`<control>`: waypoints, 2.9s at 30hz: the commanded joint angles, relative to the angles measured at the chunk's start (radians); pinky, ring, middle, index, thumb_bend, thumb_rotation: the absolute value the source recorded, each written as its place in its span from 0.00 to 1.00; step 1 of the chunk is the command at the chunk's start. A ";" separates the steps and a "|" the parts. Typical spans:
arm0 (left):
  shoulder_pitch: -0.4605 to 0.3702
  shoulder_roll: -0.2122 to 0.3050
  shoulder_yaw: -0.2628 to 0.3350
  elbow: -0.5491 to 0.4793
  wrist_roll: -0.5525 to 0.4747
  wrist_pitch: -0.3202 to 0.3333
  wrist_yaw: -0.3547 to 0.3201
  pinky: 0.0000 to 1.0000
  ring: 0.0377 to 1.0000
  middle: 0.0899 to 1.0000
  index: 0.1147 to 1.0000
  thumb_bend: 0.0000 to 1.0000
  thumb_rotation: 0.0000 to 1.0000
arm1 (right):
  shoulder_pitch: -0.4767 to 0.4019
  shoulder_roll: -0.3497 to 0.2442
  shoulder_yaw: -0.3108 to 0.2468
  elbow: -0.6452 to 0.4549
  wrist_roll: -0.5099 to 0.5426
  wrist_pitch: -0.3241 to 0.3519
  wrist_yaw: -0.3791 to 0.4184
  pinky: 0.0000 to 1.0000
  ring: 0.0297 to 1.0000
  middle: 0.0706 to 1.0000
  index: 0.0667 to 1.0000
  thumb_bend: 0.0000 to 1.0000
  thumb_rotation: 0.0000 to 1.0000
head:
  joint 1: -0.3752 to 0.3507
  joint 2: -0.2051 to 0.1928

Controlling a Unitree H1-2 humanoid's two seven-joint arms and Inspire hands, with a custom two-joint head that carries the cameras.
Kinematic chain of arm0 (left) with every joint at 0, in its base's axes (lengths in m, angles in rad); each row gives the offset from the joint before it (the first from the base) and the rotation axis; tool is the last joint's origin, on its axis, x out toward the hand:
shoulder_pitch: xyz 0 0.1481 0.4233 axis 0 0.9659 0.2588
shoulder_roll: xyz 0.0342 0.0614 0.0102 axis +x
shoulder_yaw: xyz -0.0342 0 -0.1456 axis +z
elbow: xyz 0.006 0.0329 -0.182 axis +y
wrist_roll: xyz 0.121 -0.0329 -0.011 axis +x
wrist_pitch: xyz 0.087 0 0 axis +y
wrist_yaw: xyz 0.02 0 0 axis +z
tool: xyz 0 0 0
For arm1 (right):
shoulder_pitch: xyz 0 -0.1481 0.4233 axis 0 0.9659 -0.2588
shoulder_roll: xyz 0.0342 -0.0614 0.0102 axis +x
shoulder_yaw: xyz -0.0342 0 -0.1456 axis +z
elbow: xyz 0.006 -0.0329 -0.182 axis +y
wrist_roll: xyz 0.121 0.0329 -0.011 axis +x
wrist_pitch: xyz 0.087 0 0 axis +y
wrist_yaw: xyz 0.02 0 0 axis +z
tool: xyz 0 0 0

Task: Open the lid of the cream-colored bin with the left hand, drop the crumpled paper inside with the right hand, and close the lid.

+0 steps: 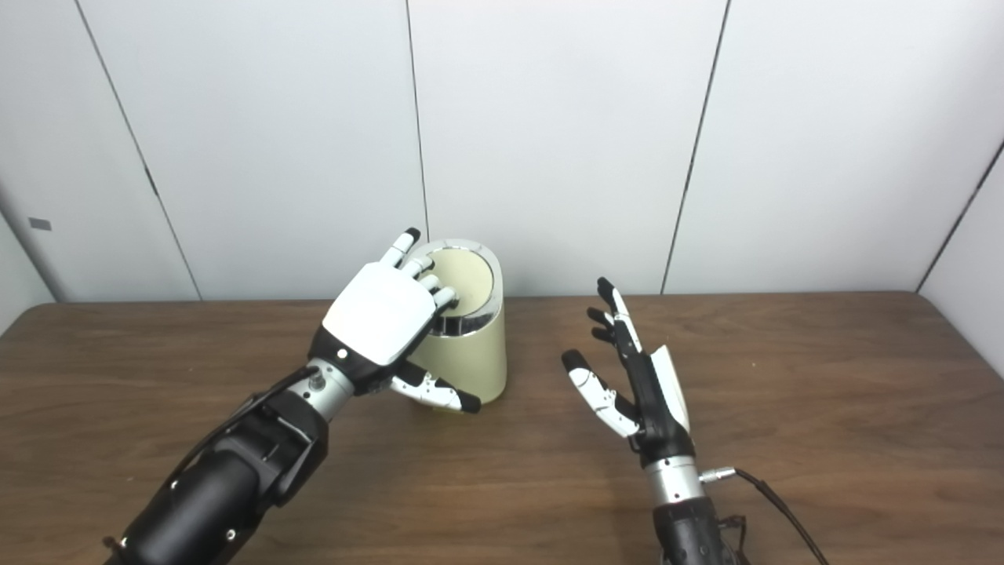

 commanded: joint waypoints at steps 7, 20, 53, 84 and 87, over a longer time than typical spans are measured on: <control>0.051 0.026 -0.080 0.156 -0.055 -0.069 -0.023 1.00 0.79 0.60 0.59 1.00 1.00 | 0.026 0.018 0.005 0.014 0.003 -0.008 0.005 0.83 0.89 0.97 0.98 0.27 0.79 | -0.001 -0.003; 0.035 0.041 -0.087 0.168 -0.110 -0.069 0.026 1.00 0.79 0.59 0.59 1.00 0.99 | 0.022 0.024 0.007 0.015 -0.004 0.008 0.008 0.81 0.88 0.97 0.98 0.25 0.77 | 0.002 -0.013; -0.118 -0.018 0.033 0.135 -0.045 0.056 0.067 1.00 0.98 0.82 0.79 0.98 0.96 | 0.008 0.033 0.019 0.050 -0.010 -0.012 0.016 0.83 0.91 0.99 0.99 0.23 0.73 | 0.000 -0.040; -0.159 -0.045 0.140 0.056 -0.071 0.023 0.279 1.00 0.84 0.70 0.67 0.88 0.96 | -0.006 0.033 0.027 0.083 -0.023 -0.020 0.002 0.86 0.92 1.00 0.98 0.21 0.69 | 0.005 -0.058; -0.147 -0.050 0.154 0.049 -0.102 0.032 0.239 1.00 0.85 0.71 0.68 0.89 0.96 | -0.006 0.033 0.028 0.082 -0.023 -0.017 0.003 0.86 0.93 1.00 0.99 0.21 0.70 | 0.004 -0.060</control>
